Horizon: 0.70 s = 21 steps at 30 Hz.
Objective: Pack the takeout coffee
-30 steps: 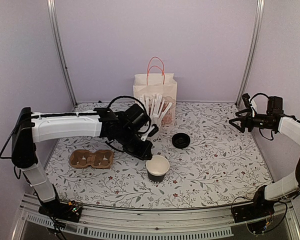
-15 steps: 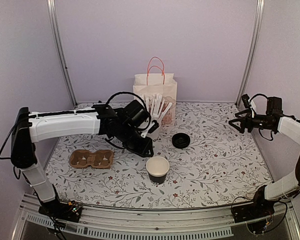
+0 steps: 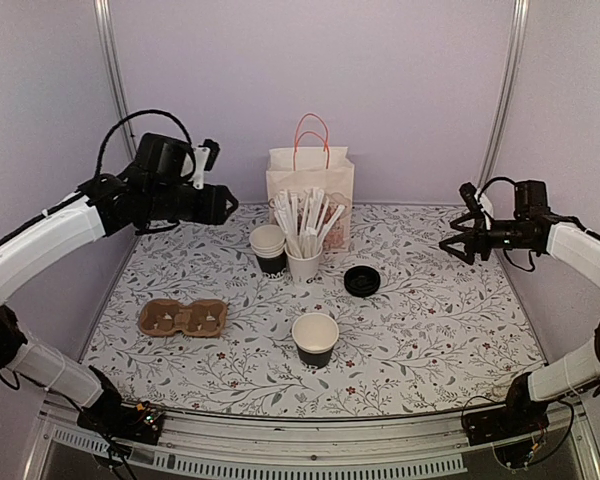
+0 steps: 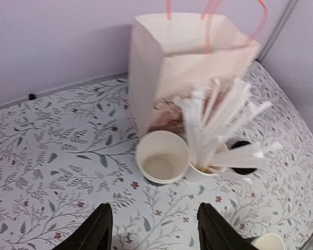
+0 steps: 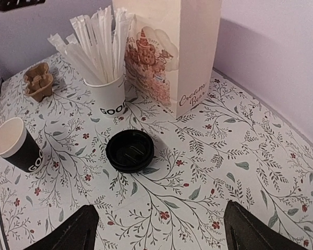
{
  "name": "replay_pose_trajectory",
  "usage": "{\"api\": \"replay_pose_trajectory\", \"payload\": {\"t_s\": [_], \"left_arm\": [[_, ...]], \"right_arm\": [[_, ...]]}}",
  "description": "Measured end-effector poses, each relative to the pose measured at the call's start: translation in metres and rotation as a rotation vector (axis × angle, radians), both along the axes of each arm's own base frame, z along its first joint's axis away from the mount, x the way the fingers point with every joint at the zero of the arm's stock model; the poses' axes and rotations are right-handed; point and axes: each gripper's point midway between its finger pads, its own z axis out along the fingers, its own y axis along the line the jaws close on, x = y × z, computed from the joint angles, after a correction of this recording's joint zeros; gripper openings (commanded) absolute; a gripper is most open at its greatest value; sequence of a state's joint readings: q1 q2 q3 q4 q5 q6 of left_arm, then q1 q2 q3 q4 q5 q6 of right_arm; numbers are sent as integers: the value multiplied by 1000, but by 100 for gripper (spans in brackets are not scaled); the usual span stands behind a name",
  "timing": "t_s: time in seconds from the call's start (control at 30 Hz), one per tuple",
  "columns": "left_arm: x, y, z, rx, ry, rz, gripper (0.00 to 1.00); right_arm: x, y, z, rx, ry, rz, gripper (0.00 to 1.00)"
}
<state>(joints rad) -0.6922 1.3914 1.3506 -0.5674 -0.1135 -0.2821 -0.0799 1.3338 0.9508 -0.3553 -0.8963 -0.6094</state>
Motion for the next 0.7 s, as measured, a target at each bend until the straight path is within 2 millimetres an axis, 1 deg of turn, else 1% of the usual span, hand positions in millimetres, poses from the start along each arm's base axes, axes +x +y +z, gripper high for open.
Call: {"api": "replay_pose_trajectory", "payload": {"t_s": [0.03, 0.07, 0.1, 0.13, 0.17, 0.23, 0.3, 0.37, 0.4, 0.43, 0.5, 0.57, 0.6, 0.63, 0.7], "left_arm": [[15, 22, 5, -18, -29, 67, 60], [34, 50, 12, -45, -70, 151, 59], [44, 66, 15, -57, -94, 201, 59], [56, 86, 20, -75, -130, 263, 59], [64, 99, 21, -85, -158, 303, 58], [75, 111, 22, -102, -207, 347, 55], [83, 121, 16, -107, -241, 381, 55], [86, 126, 6, -111, -267, 393, 56], [86, 131, -3, -117, -280, 397, 56], [85, 136, -11, -116, -280, 406, 56], [83, 152, -25, -128, -268, 428, 56], [87, 169, -24, -159, -270, 460, 55], [90, 178, -19, -188, -280, 483, 55], [93, 185, -15, -219, -285, 494, 55], [96, 199, -9, -291, -281, 511, 55]], "right_arm": [[-1, 11, 2, -23, -13, 29, 86], [-3, 25, 3, -54, -26, 60, 86], [-6, 39, 4, -84, -39, 96, 86], [-9, 53, 3, -114, -50, 129, 85], [-12, 66, 2, -142, -56, 165, 84], [-15, 80, -1, -178, -57, 202, 79], [-9, 87, -2, -221, -54, 210, 76], [1, 92, -3, -257, -45, 205, 74], [7, 94, -5, -275, -40, 203, 73], [12, 96, -7, -293, -35, 204, 72], [18, 101, -13, -328, -20, 215, 65], [22, 107, -25, -377, -7, 235, 56], [23, 112, -33, -411, 5, 253, 53], [23, 116, -41, -435, 12, 269, 50], [20, 125, -62, -505, 40, 311, 49]]}}
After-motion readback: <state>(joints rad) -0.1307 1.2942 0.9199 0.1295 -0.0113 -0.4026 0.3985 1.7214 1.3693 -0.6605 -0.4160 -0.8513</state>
